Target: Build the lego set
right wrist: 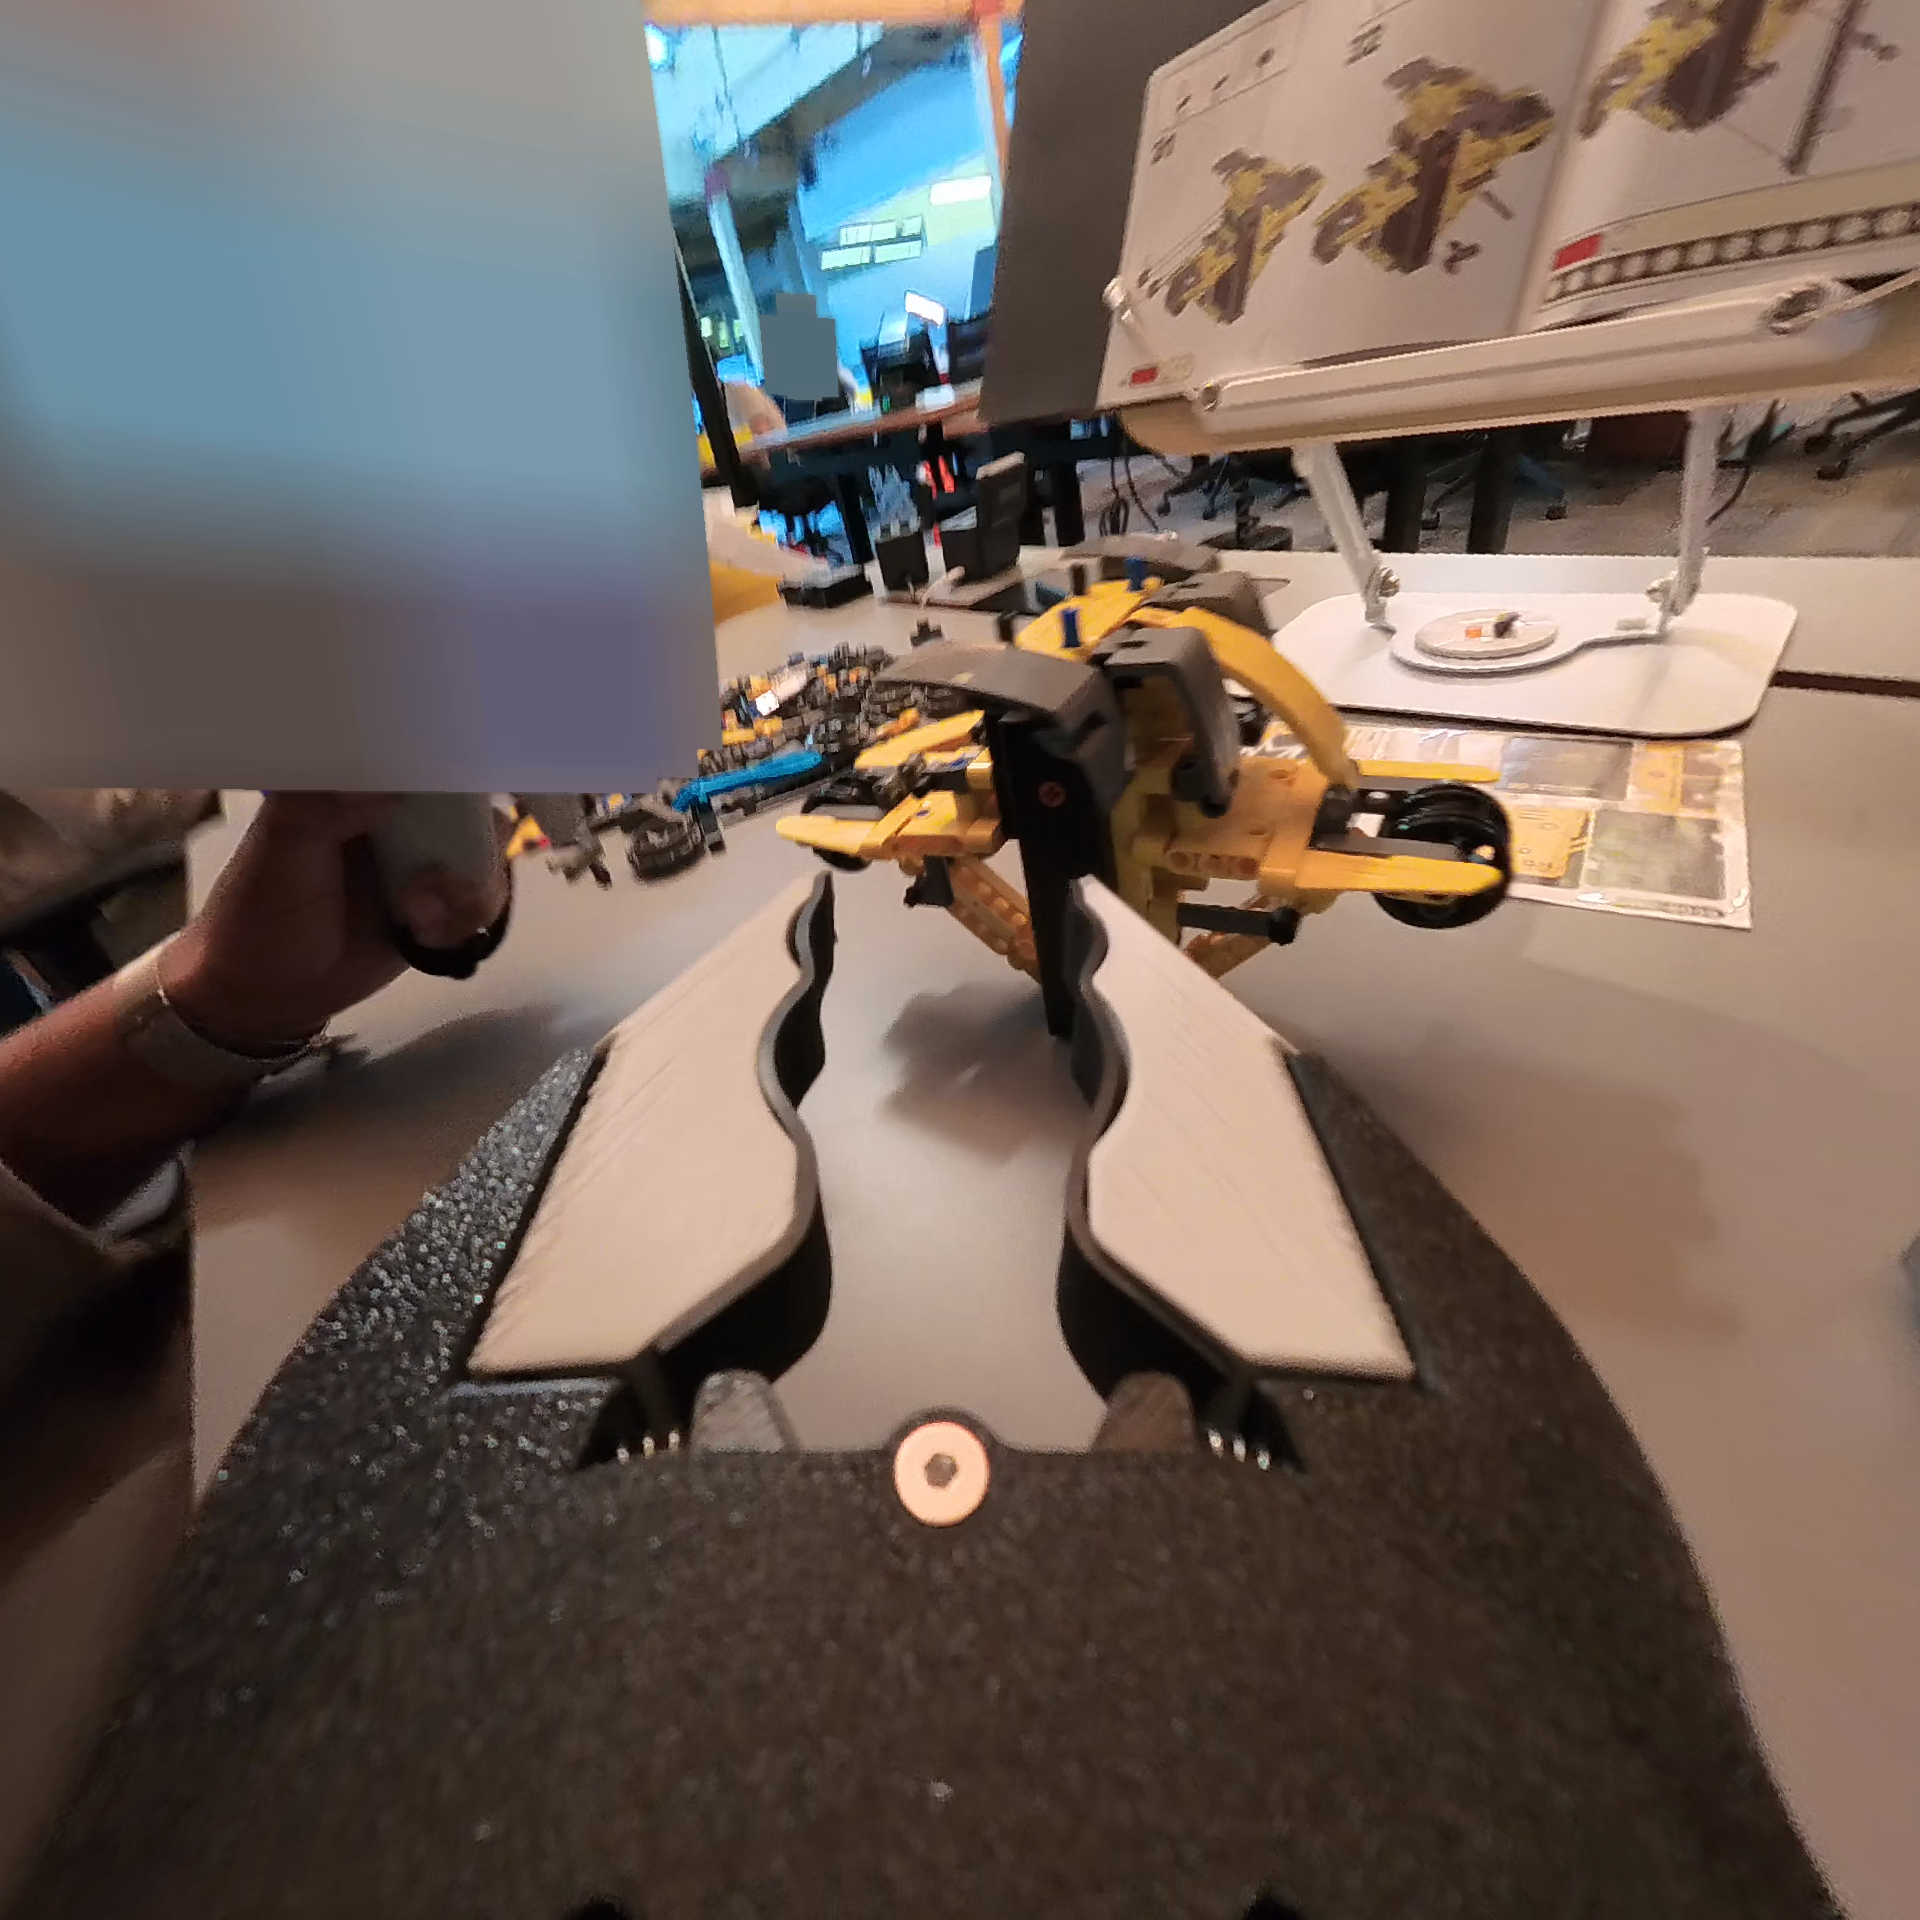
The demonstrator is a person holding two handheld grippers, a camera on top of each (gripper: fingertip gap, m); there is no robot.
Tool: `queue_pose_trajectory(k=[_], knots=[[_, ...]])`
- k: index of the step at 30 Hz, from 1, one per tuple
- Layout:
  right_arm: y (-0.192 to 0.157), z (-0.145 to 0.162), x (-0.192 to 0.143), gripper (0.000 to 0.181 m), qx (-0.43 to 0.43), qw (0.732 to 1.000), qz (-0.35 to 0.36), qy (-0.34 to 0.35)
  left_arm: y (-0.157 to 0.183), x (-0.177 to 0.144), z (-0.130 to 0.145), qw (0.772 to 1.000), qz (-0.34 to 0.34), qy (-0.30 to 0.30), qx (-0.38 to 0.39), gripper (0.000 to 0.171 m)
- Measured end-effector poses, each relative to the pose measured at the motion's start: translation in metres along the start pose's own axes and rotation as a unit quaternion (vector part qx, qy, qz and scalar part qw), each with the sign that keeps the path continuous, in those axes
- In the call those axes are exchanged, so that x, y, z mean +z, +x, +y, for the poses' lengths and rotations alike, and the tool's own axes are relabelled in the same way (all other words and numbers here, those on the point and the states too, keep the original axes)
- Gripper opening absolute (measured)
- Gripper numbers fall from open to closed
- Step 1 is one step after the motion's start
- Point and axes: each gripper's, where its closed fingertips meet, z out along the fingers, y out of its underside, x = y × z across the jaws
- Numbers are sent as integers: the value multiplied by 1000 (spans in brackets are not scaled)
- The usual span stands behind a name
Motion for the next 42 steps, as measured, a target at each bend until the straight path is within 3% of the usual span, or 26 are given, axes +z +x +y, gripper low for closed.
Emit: queue_pose_trajectory(k=[3,5,9,13,19,21,23,26,30,34,37,40,42], knots=[[3,-1,-1,45,10,1000,4,6,-48,-40,1,992,-120,-18,13,0],[4,0,0,45,5,1000,8,3,-70,-58,15,985,-161,-59,0,0],[2,2,3,45,-6,1000,14,-5,-72,-63,40,985,-131,-96,-60,1],[4,1,2,45,-4,1000,20,-4,-66,-54,60,980,-114,-133,-91,15],[3,1,1,45,-10,1000,19,-3,-60,-23,97,959,-120,-251,-45,23],[2,1,1,45,-19,1000,22,-4,-61,-14,102,954,-126,-272,-25,20],[1,2,1,45,-28,999,25,-5,-63,-9,105,950,-131,-283,-10,2],[-1,2,2,46,-39,999,28,-10,-58,-5,106,950,-114,-292,-8,0],[-12,-5,-1,45,-46,999,5,8,-50,-5,80,966,-98,-237,16,0],[-36,-25,2,45,-89,994,-57,10,-33,1,25,979,-90,-146,112,0],[-57,-61,5,42,-153,982,-107,27,-23,12,-15,980,-85,-83,163,0],[-64,-99,6,38,-159,971,-161,78,-5,26,-50,985,-30,-11,171,0],[-55,-106,11,38,-162,968,-166,94,10,32,-67,986,21,29,164,0]])
